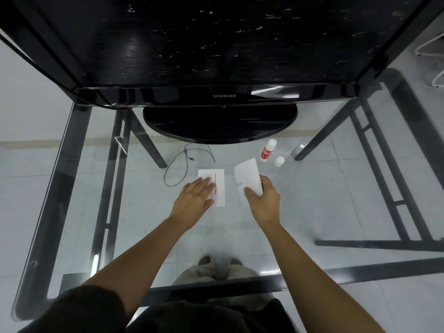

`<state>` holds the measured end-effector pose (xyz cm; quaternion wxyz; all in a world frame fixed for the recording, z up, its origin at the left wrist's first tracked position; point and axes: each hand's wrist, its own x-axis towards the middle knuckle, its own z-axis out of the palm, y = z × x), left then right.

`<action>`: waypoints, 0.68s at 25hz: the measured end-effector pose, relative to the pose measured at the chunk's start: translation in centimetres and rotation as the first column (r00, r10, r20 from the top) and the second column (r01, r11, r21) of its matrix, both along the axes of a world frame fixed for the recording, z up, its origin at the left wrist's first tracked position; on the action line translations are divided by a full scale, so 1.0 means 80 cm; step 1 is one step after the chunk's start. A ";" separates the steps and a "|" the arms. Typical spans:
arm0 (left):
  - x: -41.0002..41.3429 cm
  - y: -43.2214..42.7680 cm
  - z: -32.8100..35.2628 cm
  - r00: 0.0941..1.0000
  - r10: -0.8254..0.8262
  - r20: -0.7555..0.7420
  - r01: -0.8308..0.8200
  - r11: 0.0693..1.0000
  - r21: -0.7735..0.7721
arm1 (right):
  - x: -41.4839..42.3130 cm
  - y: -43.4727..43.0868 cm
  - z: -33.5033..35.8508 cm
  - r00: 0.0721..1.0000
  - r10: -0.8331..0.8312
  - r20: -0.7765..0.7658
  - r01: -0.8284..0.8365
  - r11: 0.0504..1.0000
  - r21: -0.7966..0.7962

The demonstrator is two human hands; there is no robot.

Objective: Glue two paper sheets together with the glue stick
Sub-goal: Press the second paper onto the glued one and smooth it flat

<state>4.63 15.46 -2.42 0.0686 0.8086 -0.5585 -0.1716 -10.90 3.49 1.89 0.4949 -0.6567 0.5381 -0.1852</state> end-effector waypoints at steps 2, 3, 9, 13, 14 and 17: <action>-0.016 -0.009 -0.001 0.999 0.024 -0.030 -0.024 1.000 0.001 | -0.013 -0.005 0.006 1.000 0.010 0.011 -0.009 0.999 -0.045; -0.024 -0.014 -0.001 0.998 0.036 -0.045 -0.036 0.999 -0.004 | -0.019 -0.007 0.009 1.000 0.010 0.025 -0.009 0.998 -0.058; -0.042 -0.040 0.001 0.992 0.071 -0.101 -0.074 0.997 -0.025 | -0.029 -0.018 0.016 0.998 0.061 -0.028 -0.064 0.988 -0.140; -0.043 -0.041 0.003 0.986 0.095 -0.134 -0.100 0.995 -0.031 | -0.026 -0.020 0.016 0.994 0.101 -0.045 -0.109 0.967 -0.230; -0.043 -0.042 0.003 0.987 0.093 -0.130 -0.098 0.995 -0.031 | -0.027 -0.020 0.015 0.992 0.118 -0.043 -0.125 0.960 -0.249; -0.044 -0.042 0.005 0.984 0.092 -0.153 -0.103 0.993 -0.065 | -0.029 -0.019 0.012 0.987 0.150 -0.058 -0.160 0.945 -0.286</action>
